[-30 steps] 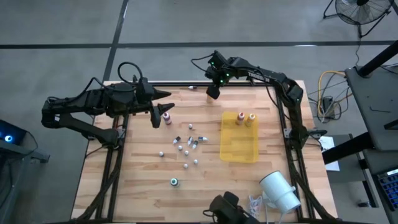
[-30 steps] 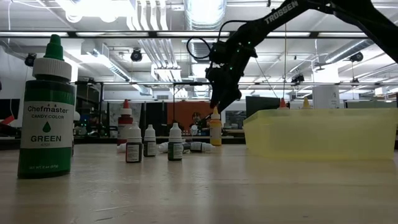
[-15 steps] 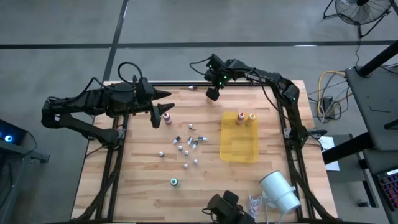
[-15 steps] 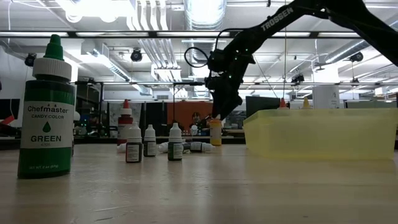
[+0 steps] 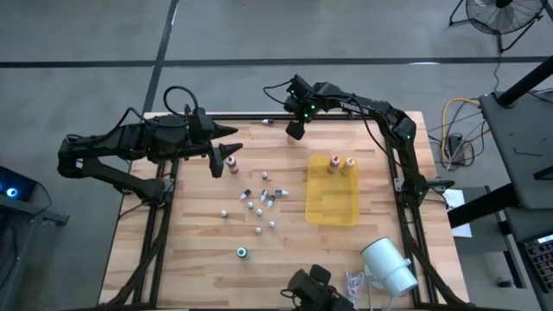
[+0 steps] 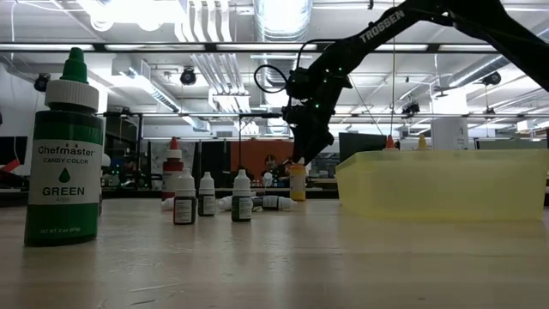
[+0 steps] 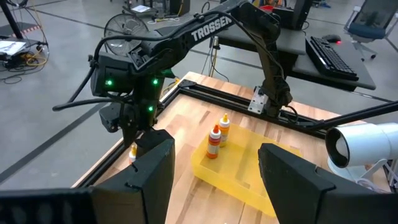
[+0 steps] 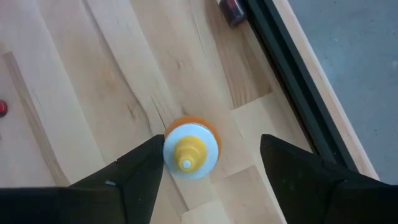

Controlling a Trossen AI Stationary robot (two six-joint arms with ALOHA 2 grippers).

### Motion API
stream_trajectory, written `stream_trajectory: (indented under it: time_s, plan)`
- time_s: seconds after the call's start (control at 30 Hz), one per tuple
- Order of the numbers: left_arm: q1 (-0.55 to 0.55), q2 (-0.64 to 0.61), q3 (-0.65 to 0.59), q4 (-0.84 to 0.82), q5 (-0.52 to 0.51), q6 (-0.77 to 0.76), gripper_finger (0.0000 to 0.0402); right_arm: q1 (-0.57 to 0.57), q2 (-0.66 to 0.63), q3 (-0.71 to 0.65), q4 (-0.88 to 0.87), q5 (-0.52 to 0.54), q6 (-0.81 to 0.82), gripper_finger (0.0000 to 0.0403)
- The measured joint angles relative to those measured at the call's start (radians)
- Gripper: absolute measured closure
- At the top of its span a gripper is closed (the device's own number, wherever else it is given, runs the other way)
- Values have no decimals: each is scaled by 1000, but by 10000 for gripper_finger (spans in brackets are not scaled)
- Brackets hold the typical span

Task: Pick & Place food coloring
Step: Put the big yellow food coloring bottle into the yellow bin

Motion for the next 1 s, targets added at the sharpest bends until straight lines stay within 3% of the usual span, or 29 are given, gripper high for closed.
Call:
stream_trajectory:
  time_s: [0.6,1.0]
  plan:
    - [0,0,0,0,-1,0,197,1,-1,-11,-1,-3,3,294]
    - [0,0,0,0,-1,0,197,1,-9,-14,-12,-1,0,297]
